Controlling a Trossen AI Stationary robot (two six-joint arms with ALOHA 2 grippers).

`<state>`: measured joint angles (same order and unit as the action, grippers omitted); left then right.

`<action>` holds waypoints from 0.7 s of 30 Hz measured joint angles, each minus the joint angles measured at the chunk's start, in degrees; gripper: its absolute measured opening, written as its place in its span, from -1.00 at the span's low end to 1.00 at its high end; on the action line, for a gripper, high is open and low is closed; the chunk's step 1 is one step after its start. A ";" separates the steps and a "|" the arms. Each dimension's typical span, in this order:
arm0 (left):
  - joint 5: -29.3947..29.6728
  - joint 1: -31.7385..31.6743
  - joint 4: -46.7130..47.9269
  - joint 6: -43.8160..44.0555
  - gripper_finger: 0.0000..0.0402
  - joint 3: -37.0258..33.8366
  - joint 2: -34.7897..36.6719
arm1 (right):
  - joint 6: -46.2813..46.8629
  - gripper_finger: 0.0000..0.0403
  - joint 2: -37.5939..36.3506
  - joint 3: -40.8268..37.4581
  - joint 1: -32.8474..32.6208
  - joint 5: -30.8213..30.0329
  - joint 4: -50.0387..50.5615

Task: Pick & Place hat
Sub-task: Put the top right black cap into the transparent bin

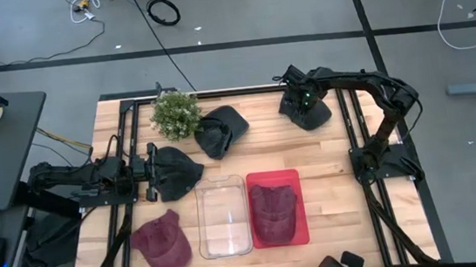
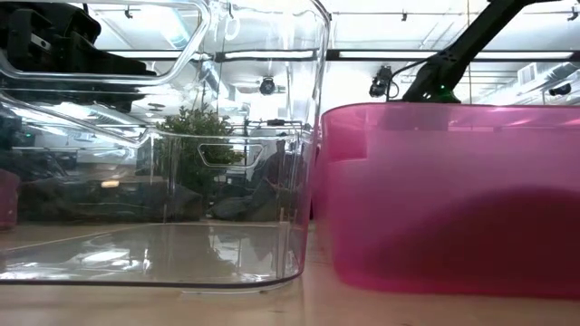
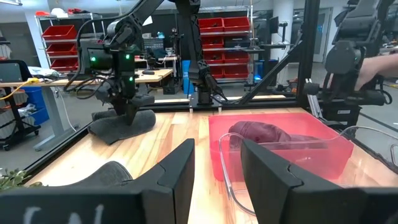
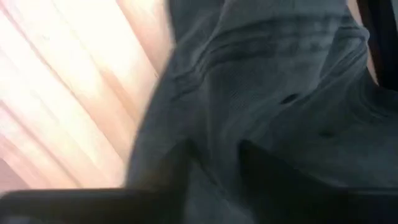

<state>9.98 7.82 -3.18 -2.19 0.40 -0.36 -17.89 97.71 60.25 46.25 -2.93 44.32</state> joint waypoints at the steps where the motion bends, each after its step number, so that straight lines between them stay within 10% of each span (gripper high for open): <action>1: 0.00 0.01 0.00 -0.01 -0.33 0.00 0.00 | 0.61 -0.69 -0.41 0.00 0.01 0.79 0.27; 21: 0.00 -0.01 0.00 -0.01 -0.33 0.00 0.00 | 25.43 -0.99 -23.34 0.00 -21.94 18.33 -14.44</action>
<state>9.98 7.81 -3.18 -2.20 0.40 -0.36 7.54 74.37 60.25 24.31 15.40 29.88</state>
